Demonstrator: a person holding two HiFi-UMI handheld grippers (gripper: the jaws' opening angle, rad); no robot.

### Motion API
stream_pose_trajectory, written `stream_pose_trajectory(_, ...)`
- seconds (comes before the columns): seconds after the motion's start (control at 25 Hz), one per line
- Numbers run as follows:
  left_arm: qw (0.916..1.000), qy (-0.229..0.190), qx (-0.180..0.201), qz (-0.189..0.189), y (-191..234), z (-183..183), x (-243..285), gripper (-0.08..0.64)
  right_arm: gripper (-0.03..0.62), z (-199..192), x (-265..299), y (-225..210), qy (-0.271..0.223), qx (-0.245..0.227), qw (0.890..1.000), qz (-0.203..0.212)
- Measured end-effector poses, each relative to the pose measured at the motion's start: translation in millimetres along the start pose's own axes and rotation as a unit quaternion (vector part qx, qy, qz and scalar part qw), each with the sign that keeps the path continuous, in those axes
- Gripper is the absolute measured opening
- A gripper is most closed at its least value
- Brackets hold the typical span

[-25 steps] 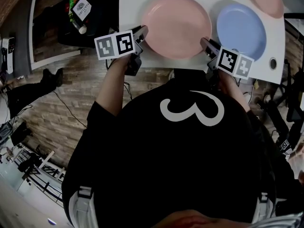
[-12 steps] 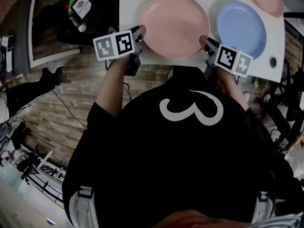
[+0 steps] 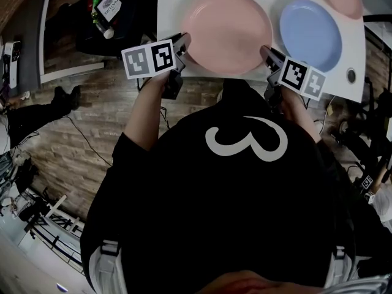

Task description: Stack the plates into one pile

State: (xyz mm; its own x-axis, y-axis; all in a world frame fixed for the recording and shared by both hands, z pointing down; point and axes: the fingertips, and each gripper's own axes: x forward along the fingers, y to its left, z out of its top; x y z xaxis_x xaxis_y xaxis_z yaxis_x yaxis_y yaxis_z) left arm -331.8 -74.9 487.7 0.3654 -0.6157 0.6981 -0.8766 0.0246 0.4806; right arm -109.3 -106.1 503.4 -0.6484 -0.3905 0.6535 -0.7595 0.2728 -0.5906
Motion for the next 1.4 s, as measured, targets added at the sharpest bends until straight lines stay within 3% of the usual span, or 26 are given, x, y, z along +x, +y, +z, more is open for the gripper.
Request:
stream_pose_trajectory(0.32, 0.9996, -0.016, 0.022, -0.009, -37.3, 5.4, -27.7, 0.067, 0.075, 9.4, -39.2, 7.7, -0.033, -0.025, 0.999, -0.009)
stream_pose_trajectory(0.76, 0.9972, -0.039, 0.050, -0.039, -50.4, 18.8, -44.6, 0.067, 0.071, 16.8, -56.6, 20.9, -0.063, -0.031, 0.997, -0.025)
stream_pose_trajectory(1.0, 0.9958, -0.038, 0.052, -0.065, -58.1, 27.3, -44.8, 0.067, 0.069, 24.3, -66.1, 23.5, -0.081, -0.024, 0.996, -0.031)
stream_pose_trajectory(1.4, 0.9922, -0.024, 0.096, -0.075, -107.6, 46.0, -25.0, 0.067, 0.066, 49.5, -99.0, -5.9, -0.115, 0.000, 0.993, -0.031)
